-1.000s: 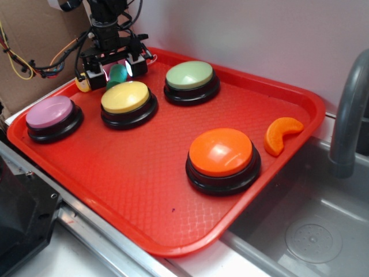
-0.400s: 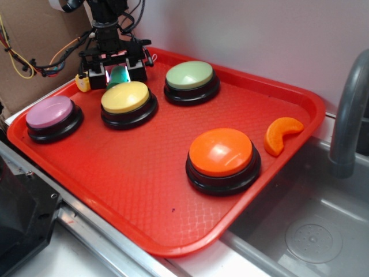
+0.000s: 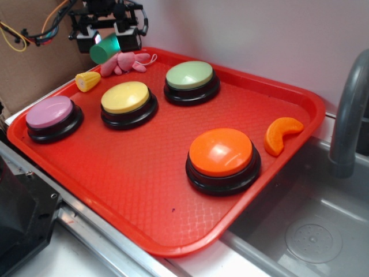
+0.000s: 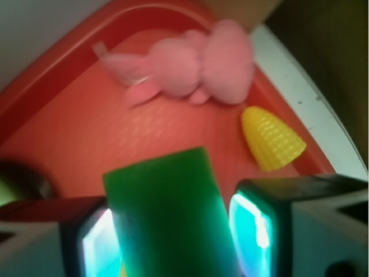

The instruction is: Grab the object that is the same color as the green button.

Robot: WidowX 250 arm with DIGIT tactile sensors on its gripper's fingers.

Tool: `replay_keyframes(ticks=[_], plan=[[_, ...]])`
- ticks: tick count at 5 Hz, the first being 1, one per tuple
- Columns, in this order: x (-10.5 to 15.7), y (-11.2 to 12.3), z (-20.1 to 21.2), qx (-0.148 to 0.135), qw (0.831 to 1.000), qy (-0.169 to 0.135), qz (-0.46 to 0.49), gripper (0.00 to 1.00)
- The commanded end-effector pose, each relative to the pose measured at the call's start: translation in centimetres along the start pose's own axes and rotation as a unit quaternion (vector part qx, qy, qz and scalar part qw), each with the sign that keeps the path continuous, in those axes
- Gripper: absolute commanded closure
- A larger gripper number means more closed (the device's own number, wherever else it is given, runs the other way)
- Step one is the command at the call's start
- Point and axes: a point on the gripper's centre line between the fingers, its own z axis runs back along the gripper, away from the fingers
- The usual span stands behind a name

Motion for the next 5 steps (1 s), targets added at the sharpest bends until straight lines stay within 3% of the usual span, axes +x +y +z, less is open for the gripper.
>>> replay_keyframes(ticks=[1, 3, 5], plan=[[-4.2, -2.8, 9.1, -0.056, 0.978, -0.04, -0.198, 1.0], [-8.7, -3.9, 9.7, -0.049, 0.967, -0.018, -0.25, 1.0], [-11.4, -3.8, 8.2, -0.039, 0.971, -0.013, -0.237, 1.0]])
